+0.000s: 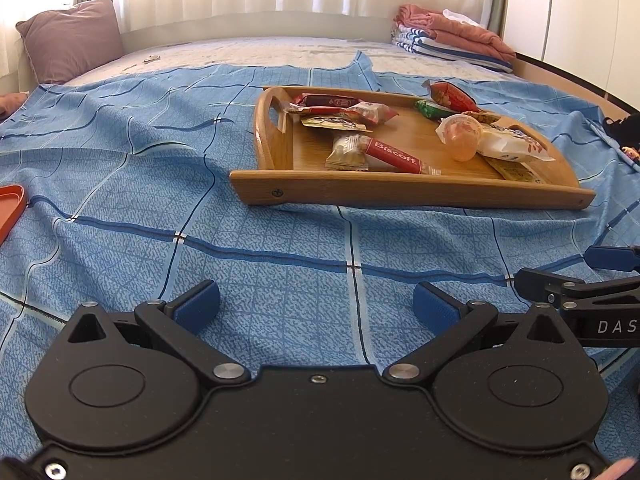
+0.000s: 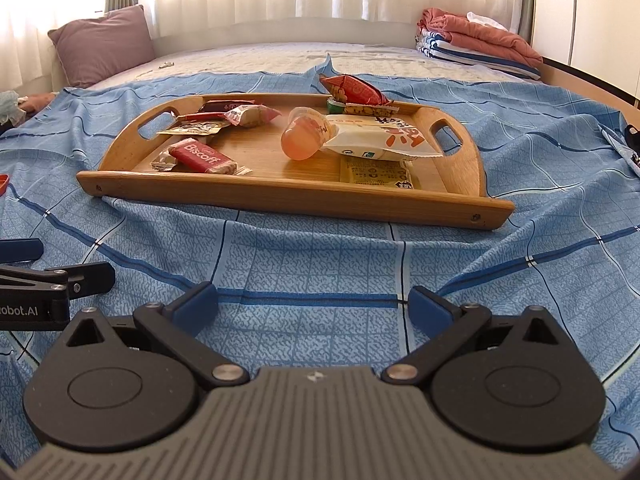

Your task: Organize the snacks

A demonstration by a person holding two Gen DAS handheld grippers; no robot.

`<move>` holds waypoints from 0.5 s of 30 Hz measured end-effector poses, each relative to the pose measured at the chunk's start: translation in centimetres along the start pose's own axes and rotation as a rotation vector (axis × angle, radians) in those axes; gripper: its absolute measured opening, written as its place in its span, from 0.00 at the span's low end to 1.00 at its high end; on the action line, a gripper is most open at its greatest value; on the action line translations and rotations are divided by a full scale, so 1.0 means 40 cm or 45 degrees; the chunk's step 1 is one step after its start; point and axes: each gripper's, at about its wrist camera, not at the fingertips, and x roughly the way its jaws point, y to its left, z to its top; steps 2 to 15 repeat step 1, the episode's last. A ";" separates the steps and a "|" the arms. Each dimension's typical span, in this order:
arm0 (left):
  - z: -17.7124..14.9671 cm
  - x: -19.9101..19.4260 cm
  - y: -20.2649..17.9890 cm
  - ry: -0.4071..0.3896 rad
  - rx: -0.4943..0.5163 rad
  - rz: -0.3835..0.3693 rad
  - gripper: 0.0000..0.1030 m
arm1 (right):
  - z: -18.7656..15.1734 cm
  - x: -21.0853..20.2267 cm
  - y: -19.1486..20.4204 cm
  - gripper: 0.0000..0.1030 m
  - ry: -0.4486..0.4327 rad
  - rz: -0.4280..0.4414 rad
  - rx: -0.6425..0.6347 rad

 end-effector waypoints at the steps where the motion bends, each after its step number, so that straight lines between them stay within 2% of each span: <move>1: 0.000 0.000 0.001 0.000 0.003 0.002 1.00 | 0.001 0.000 0.000 1.00 0.002 0.001 0.001; 15: 0.000 0.000 0.001 0.000 0.003 0.002 1.00 | 0.001 0.000 0.000 1.00 0.002 0.001 0.001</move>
